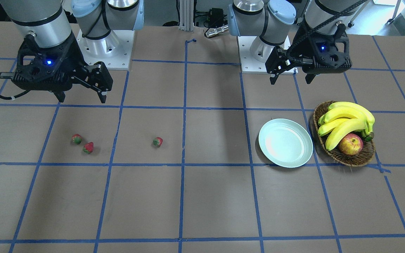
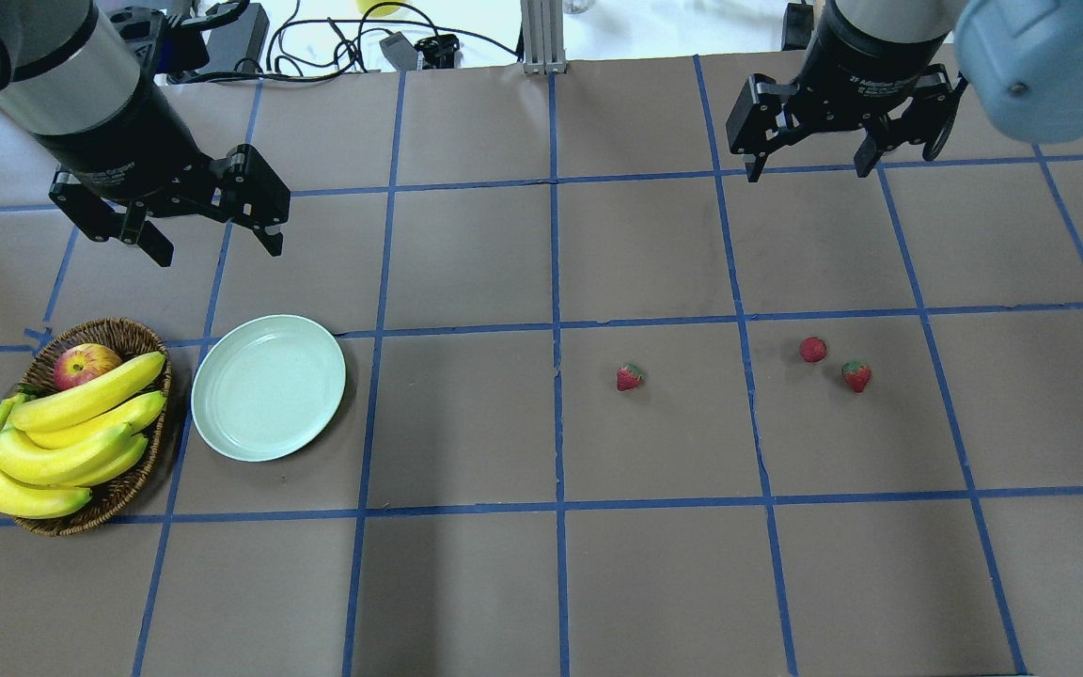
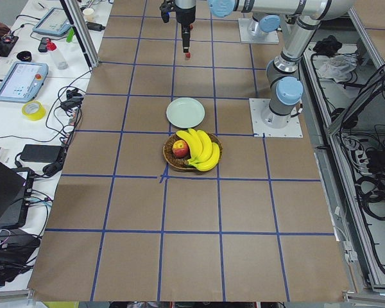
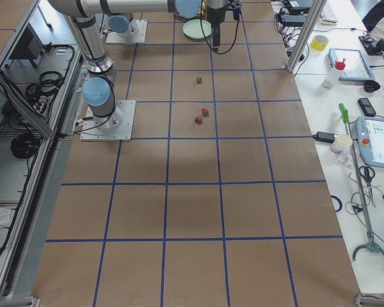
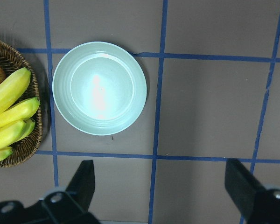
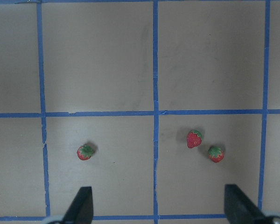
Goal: Collect all strawberries into plate
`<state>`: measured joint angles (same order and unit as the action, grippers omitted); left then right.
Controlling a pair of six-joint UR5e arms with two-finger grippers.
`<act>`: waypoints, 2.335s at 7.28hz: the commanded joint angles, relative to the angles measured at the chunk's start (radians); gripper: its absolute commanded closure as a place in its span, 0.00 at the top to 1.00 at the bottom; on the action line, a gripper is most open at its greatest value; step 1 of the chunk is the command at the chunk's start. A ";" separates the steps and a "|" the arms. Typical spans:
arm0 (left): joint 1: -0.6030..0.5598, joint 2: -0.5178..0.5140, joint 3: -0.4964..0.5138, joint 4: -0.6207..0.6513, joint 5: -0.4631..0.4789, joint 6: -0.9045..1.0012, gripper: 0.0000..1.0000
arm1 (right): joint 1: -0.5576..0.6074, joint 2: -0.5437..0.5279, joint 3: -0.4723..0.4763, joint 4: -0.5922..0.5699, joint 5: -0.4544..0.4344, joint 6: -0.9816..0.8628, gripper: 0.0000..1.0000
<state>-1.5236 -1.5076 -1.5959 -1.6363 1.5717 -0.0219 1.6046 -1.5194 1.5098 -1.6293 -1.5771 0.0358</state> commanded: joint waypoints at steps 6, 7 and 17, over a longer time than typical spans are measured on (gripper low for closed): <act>0.005 0.003 -0.009 -0.008 -0.009 0.025 1.00 | 0.008 0.013 -0.002 0.002 0.009 0.012 1.00; 0.005 0.003 -0.004 -0.020 -0.009 0.027 1.00 | 0.012 0.034 -0.006 -0.001 0.012 0.018 1.00; 0.000 0.010 -0.012 -0.023 -0.030 0.011 1.00 | 0.215 0.339 0.414 -0.621 0.090 0.329 0.94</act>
<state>-1.5227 -1.4972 -1.6042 -1.6598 1.5397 -0.0103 1.8124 -1.2245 1.9044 -2.2273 -1.5401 0.3493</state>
